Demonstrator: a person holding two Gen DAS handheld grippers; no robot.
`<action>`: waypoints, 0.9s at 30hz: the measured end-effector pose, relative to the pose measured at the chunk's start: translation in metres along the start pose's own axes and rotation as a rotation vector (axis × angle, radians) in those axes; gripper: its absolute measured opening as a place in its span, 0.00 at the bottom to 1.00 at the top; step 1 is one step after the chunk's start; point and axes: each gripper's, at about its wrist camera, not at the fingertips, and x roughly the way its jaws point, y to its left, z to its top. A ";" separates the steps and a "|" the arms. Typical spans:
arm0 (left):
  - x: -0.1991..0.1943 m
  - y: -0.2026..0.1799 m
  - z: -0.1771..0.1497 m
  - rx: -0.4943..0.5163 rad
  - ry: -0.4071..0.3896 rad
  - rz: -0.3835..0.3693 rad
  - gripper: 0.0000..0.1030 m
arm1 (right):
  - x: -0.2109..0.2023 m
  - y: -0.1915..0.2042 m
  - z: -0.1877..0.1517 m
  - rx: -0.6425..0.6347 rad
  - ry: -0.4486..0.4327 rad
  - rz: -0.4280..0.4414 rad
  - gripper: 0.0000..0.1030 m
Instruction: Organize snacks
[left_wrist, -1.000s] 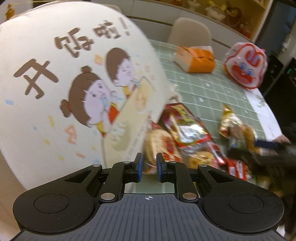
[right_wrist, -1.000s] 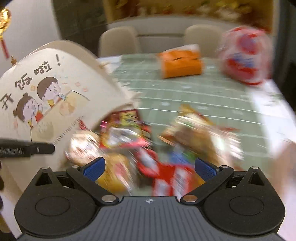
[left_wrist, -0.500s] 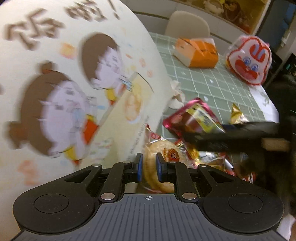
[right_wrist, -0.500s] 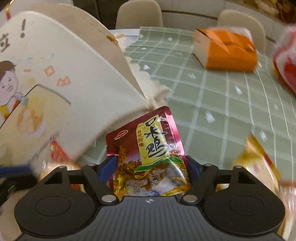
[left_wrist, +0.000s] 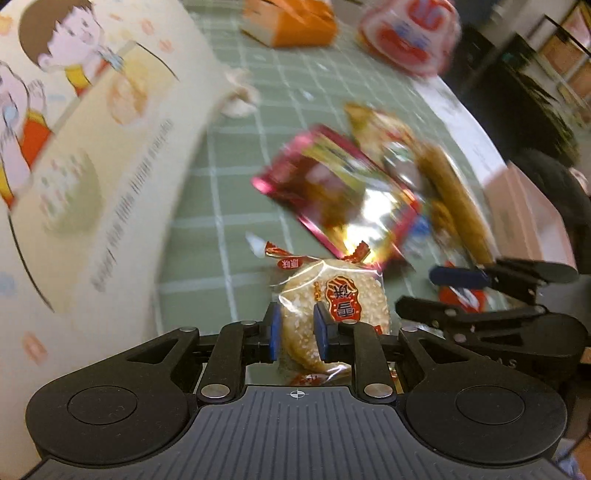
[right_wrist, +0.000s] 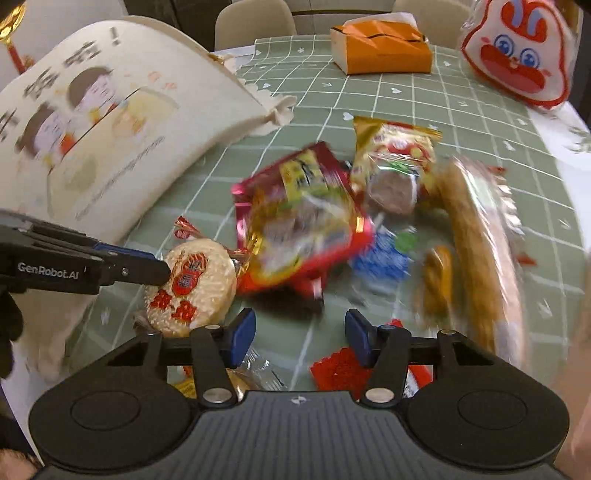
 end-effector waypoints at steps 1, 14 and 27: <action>-0.002 -0.001 -0.003 -0.001 0.002 -0.006 0.22 | -0.006 0.002 -0.007 0.000 -0.004 -0.003 0.53; 0.002 0.044 -0.010 -0.199 -0.055 -0.148 0.26 | -0.010 0.030 -0.021 0.060 -0.064 -0.034 0.57; 0.013 -0.019 -0.004 -0.026 -0.041 -0.310 0.26 | -0.019 0.008 -0.041 0.141 -0.092 -0.033 0.60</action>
